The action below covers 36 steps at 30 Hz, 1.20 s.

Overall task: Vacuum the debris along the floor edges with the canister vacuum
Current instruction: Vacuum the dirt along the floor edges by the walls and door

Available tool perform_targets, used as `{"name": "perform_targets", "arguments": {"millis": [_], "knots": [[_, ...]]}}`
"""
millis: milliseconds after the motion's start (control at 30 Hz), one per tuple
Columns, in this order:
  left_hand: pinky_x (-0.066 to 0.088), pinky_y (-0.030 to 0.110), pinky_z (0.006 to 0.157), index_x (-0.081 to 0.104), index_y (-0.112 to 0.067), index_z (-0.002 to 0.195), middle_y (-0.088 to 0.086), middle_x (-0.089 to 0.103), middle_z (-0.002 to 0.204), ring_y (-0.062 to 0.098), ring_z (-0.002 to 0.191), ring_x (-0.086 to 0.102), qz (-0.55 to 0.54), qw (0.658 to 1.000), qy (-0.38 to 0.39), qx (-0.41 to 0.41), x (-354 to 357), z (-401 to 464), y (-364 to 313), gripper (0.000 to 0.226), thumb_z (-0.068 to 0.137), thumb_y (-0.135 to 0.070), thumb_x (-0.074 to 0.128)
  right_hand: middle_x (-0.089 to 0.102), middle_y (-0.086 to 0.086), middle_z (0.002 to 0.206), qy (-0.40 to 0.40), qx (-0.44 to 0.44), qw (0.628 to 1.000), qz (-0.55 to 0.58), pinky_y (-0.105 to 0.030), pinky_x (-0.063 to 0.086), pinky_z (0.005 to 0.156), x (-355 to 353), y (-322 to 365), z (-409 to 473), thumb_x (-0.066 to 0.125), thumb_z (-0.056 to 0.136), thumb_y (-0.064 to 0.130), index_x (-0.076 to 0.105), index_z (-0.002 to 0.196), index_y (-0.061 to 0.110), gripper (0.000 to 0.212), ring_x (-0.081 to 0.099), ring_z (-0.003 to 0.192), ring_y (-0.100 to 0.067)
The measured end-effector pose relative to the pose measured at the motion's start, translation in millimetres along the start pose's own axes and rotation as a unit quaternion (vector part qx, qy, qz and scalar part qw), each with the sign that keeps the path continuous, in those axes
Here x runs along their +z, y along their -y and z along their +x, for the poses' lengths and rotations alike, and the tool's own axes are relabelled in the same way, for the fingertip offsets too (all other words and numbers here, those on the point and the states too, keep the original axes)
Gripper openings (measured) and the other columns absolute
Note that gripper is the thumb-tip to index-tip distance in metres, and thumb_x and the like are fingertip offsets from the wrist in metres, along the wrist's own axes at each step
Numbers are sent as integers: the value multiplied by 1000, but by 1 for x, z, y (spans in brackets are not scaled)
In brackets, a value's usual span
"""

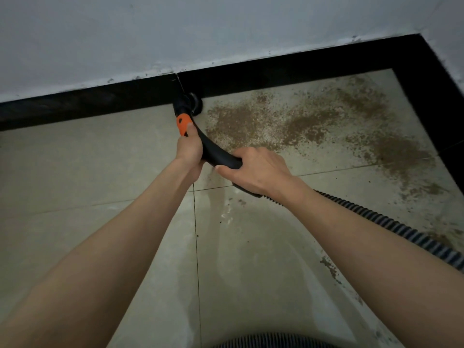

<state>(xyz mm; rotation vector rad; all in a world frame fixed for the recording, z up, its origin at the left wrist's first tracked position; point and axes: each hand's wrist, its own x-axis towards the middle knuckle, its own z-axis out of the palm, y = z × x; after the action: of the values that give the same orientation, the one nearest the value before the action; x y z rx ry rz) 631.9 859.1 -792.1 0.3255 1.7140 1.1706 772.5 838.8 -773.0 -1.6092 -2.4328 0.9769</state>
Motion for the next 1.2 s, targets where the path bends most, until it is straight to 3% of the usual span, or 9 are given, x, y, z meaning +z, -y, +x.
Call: {"name": "perform_targets", "arguments": {"millis": [100, 233, 367, 500, 667, 800, 933, 1067, 1200], "knots": [[46, 32, 93, 33, -2, 140, 12, 52, 126, 23, 112, 53, -12, 999, -50, 9, -12, 2, 0, 57, 102, -44, 30, 56, 4, 71, 2, -29, 1000, -9, -30, 36, 62, 2, 10, 3, 49, 90, 61, 48, 77, 33, 31, 55, 72, -21], [46, 31, 94, 38, -3, 136, 7, 52, 111, 20, 103, 53, -35, 992, -117, 23, -45, 12, -1, 55, 101, -45, 33, 50, 6, 69, 13, -79, 996, -42, -31, 33, 59, 14, 33, 19, 48, 90, 61, 54, 88, 26, 36, 53, 72, -21], [46, 33, 98, 33, -5, 140, 9, 51, 122, 19, 105, 52, -74, 984, -158, 30, -80, 30, -12, 54, 102, -43, 32, 45, 7, 71, 50, -120, 989, -69, -29, 31, 55, 21, 65, 49, 45, 92, 63, 52, 95, 25, 39, 50, 76, -21], [43, 32, 99, 29, -6, 145, 12, 46, 140, 24, 124, 49, -88, 987, -131, 17, -101, 45, -19, 59, 101, -45, 32, 45, 7, 77, 116, -119, 985, -46, -32, 37, 64, 29, 77, 61, 47, 88, 69, 49, 108, 22, 50, 50, 81, -20], [39, 37, 105, 19, -6, 148, 15, 40, 145, 27, 130, 43, -72, 994, -82, 12, -101, 47, -11, 63, 101, -47, 27, 54, 1, 95, 150, -85, 982, -75, -32, 42, 70, 28, 49, 50, 50, 84, 73, 46, 115, 20, 61, 54, 82, -20], [38, 36, 104, 21, -5, 148, 14, 40, 144, 26, 131, 42, -78, 995, -55, 6, -84, 38, -1, 63, 101, -46, 27, 48, 5, 81, 115, -73, 984, -115, -32, 38, 65, 21, 33, 33, 47, 84, 74, 43, 105, 22, 56, 49, 73, -17], [38, 36, 102, 23, -3, 147, 15, 39, 146, 26, 132, 41, -76, 997, -25, 5, -63, 31, 6, 63, 101, -46, 29, 54, 1, 96, 86, -31, 991, -99, -33, 42, 70, 14, 17, 10, 48, 82, 76, 46, 114, 19, 65, 52, 83, -20], [37, 35, 103, 26, -4, 146, 14, 41, 145, 26, 131, 42, -78, 997, -3, -23, -41, 18, 16, 63, 101, -47, 31, 53, 1, 92, 78, 32, 996, -23, -33, 40, 66, 20, 7, -12, 51, 81, 75, 42, 102, 21, 59, 53, 82, -21], [42, 40, 96, 24, -8, 148, 15, 41, 144, 29, 128, 45, -96, 994, 12, -50, -37, 12, 25, 63, 100, -48, 34, 56, -2, 94, 60, 51, 997, -2, -34, 42, 68, 25, 6, -19, 52, 80, 75, 44, 102, 18, 62, 56, 87, -25]]}}
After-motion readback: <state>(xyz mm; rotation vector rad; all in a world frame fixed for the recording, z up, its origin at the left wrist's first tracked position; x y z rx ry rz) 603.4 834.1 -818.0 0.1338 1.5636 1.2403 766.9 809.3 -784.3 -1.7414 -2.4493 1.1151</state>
